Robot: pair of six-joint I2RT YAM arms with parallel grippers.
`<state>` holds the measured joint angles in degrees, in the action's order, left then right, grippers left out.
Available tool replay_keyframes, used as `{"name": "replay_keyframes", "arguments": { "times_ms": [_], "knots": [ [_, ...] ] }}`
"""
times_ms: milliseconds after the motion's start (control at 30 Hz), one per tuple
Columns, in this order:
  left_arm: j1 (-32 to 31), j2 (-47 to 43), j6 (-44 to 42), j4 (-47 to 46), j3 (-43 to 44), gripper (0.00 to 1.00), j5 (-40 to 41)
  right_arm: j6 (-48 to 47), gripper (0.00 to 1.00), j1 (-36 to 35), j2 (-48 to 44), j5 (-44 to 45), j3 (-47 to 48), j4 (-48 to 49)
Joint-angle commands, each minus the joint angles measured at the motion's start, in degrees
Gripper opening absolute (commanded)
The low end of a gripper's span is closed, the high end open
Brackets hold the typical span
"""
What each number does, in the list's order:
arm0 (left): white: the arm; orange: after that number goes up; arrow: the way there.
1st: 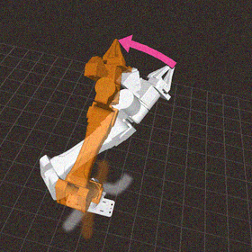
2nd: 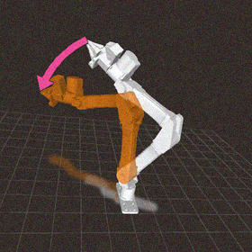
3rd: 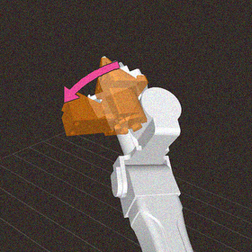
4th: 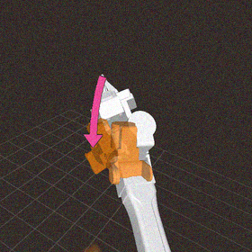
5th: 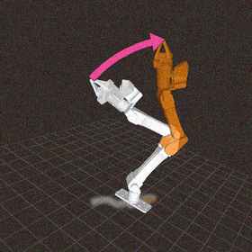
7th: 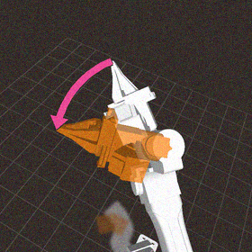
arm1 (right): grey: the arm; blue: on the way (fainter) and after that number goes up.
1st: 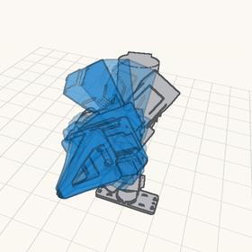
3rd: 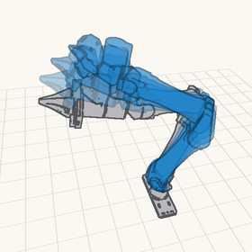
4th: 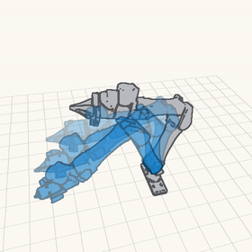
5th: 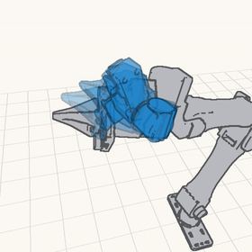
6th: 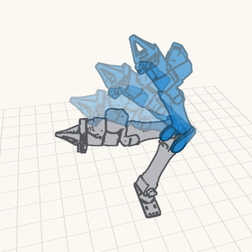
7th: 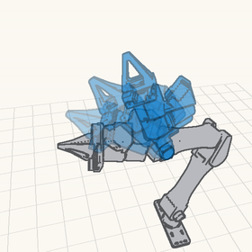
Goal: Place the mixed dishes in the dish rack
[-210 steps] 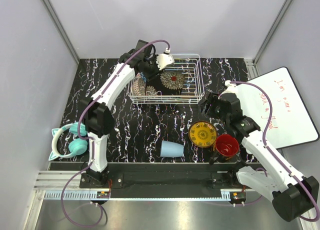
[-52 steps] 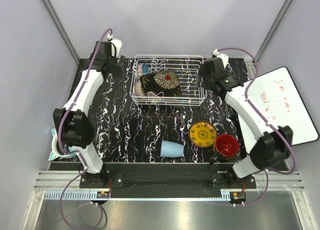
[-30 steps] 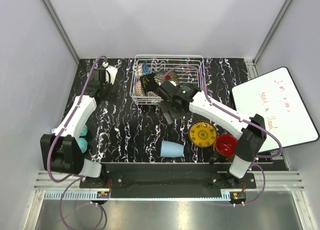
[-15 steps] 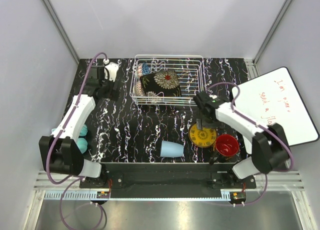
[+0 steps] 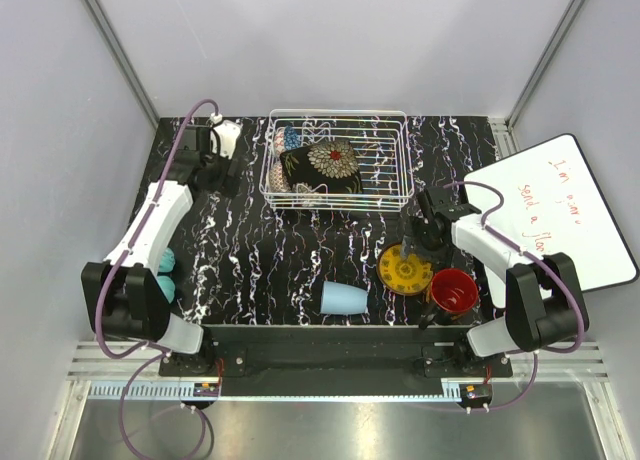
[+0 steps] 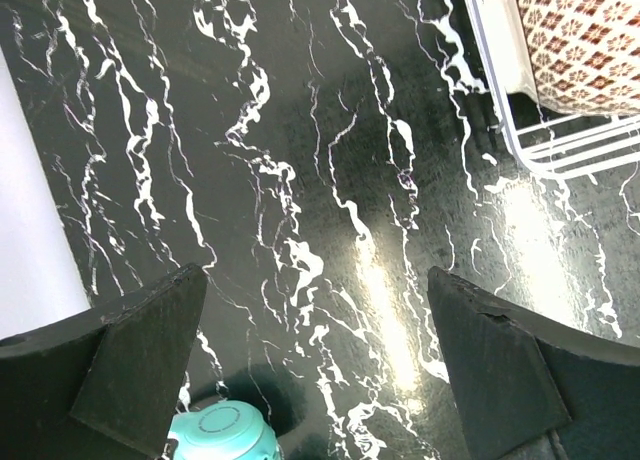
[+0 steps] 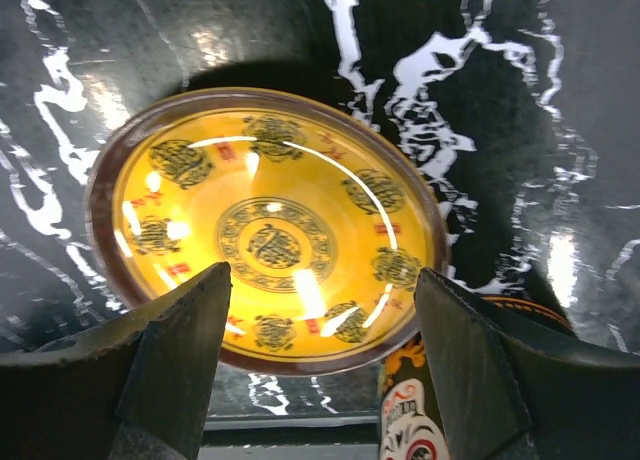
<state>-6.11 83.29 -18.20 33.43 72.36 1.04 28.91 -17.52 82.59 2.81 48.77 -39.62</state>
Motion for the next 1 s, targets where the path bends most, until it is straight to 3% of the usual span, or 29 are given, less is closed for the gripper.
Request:
{"name": "replay_keyframes", "arguments": {
  "times_ms": [0,333,467,600,767,967],
  "knots": [
    [0.75,1.35,-1.58,-1.00,4.72,0.98,-1.13,1.76,0.81,1.60,-0.06,-5.26,-0.26,2.35],
    [1.28,5.57,-1.84,1.19,10.69,0.97,-1.30,5.64,0.82,2.58,-1.19,-11.95,-2.38,0.95],
    [1.28,6.62,-2.11,1.64,12.19,0.98,-2.00,3.01,0.84,2.84,-6.20,-6.51,2.89,-4.57],
    [1.28,7.77,-1.41,1.73,12.63,0.97,-2.09,2.65,0.83,3.19,-5.16,-1.68,7.47,-8.28],
    [1.28,7.24,-1.93,1.55,12.19,0.97,-2.18,4.75,0.82,3.80,-2.70,4.13,6.95,-8.11],
    [1.98,6.01,-3.51,1.64,10.70,0.97,-1.57,5.90,0.82,4.25,3.36,2.56,4.49,-3.38]
  ]
}}
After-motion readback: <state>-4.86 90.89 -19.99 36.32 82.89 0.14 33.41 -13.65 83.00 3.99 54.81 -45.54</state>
